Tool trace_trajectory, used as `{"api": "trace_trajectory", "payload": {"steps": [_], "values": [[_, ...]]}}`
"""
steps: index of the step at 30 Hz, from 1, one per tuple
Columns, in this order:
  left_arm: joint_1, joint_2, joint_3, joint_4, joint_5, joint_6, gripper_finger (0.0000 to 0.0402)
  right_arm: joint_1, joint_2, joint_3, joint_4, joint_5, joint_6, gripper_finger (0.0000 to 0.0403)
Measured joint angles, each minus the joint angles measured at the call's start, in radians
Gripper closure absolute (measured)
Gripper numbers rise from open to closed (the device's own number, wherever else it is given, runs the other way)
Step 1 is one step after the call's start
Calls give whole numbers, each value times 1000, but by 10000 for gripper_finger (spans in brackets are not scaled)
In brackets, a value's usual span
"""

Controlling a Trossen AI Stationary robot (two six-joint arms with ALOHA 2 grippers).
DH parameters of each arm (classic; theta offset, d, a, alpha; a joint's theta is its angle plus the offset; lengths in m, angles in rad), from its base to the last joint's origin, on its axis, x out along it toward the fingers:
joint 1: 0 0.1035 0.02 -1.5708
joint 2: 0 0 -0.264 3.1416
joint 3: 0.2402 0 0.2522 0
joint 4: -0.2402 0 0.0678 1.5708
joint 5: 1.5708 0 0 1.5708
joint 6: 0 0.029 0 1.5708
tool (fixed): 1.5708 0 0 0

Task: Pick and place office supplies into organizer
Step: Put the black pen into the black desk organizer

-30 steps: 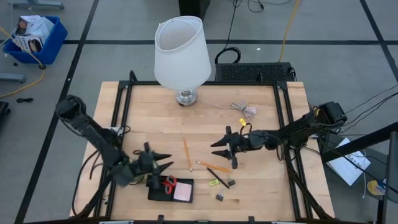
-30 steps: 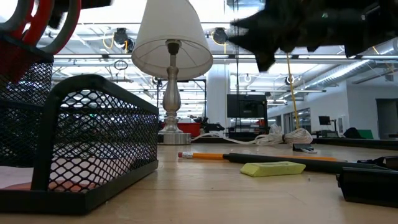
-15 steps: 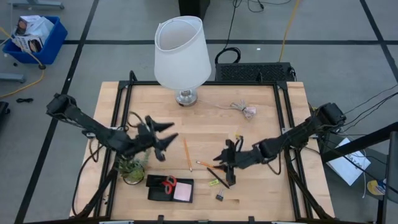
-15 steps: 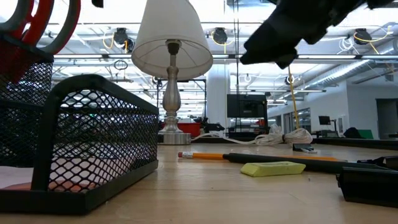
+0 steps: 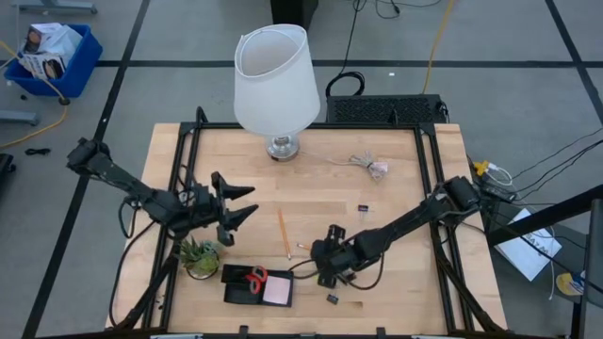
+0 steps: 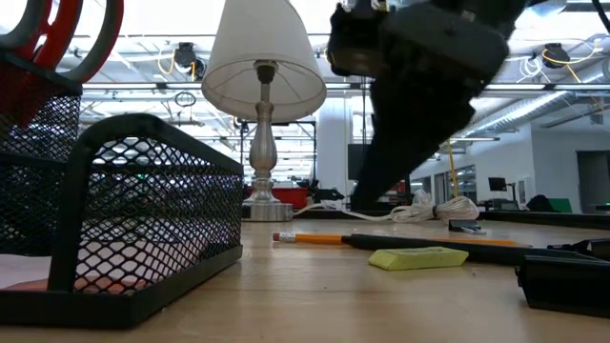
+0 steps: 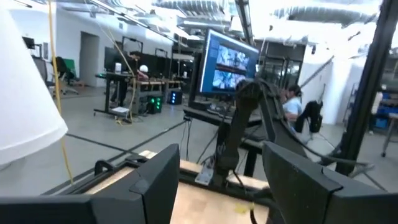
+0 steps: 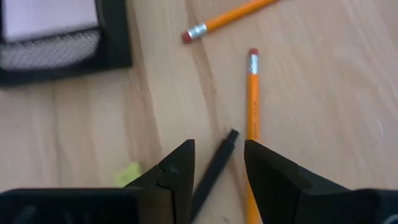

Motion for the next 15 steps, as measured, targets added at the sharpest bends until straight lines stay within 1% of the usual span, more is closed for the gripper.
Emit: {"api": "trace_trajectory", "payload": {"steps": [6,12,15], "values": [[-8,2,0,1,-1,10,167,10,0,1,-38,0,127,278],[-6,2,0,16,0,9,167,49,-1,-5,-34,6,172,287],[-7,2,0,18,16,8,167,54,-1,-27,-35,35,193,289]]}}
